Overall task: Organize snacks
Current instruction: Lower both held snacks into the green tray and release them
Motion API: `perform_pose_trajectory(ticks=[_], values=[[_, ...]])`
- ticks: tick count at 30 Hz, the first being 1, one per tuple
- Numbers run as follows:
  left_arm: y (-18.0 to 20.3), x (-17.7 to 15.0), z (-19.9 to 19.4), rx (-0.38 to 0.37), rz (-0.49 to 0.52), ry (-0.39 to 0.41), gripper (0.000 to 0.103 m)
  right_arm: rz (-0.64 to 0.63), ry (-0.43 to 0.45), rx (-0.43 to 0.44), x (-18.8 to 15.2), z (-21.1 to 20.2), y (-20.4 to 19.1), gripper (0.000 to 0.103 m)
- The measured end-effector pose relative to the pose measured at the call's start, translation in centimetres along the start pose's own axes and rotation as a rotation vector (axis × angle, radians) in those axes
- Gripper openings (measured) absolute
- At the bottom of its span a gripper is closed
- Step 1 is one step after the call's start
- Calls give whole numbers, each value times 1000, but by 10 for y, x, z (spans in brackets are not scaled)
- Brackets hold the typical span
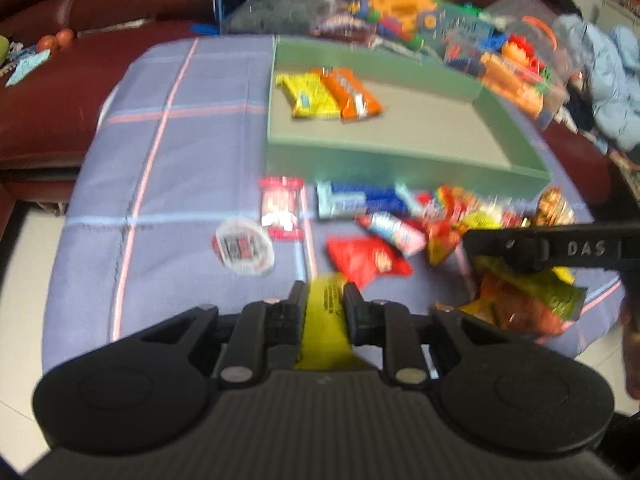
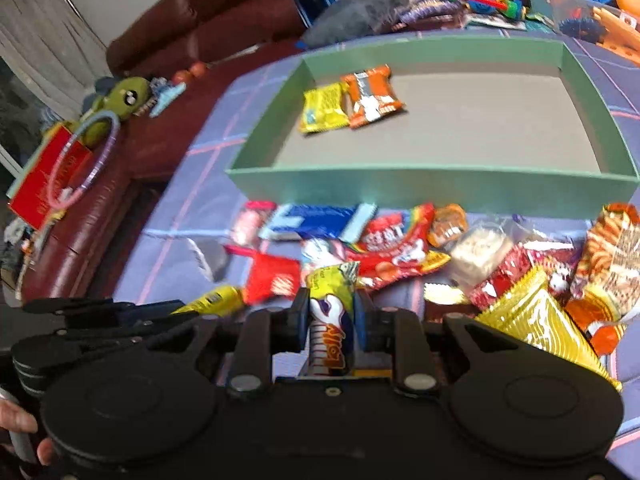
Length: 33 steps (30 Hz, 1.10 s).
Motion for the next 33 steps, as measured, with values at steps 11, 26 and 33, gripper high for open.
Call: perform_pose_trajectory(ticks=[11,26,33], values=[[-10,101,9,4,12,134,18,34,116,28,83,6,-16,22],[-23,177,50,45,23,188,17,111,143,6,147,57,-3,22],[-23,182,87,83,46,161,22,157,117,28,164,96,-4,25]])
Point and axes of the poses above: each gripper's, at about its wrist camera, not at the fingertips, and z roughly the way its jaws point, y to its right, x to its top, the point moved 5 cm from there along z, roughly the way its jaws point, and after that the axes turned 9 degrees about z, right-handed, at the moved point
